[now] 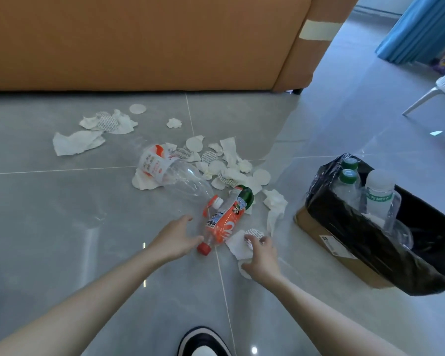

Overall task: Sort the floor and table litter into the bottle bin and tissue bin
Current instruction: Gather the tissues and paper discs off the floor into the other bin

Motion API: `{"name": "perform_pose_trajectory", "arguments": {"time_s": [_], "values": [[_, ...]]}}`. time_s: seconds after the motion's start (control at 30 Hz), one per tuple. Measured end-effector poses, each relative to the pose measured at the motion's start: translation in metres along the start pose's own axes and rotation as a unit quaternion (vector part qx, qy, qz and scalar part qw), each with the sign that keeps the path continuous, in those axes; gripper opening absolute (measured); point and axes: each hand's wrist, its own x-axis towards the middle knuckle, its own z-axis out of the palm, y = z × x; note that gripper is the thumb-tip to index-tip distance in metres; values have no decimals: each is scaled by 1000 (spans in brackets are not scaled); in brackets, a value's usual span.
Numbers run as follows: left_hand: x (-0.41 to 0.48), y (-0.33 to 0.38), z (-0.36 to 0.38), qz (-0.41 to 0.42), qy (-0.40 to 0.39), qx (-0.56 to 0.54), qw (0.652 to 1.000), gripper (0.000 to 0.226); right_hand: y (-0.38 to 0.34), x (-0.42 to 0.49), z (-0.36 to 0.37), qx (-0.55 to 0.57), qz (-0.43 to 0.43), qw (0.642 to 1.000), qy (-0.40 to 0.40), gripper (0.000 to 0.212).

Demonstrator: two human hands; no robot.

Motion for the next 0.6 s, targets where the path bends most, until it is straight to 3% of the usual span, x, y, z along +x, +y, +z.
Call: {"name": "perform_pose_trajectory", "arguments": {"time_s": [0.1,0.23,0.33,0.6], "values": [[9,-11,28,9,-15,0,1000,80,6,2,1,-6,-61,998,17,59],[9,-13,57,37,-4,-83,996,43,11,1,1,-56,-114,991,33,51],[11,-19,70,37,26,-79,996,46,13,-3,4,-118,-145,981,55,46],[14,-32,78,16,78,-55,995,18,15,-2,5,-136,-173,974,52,47]]}}
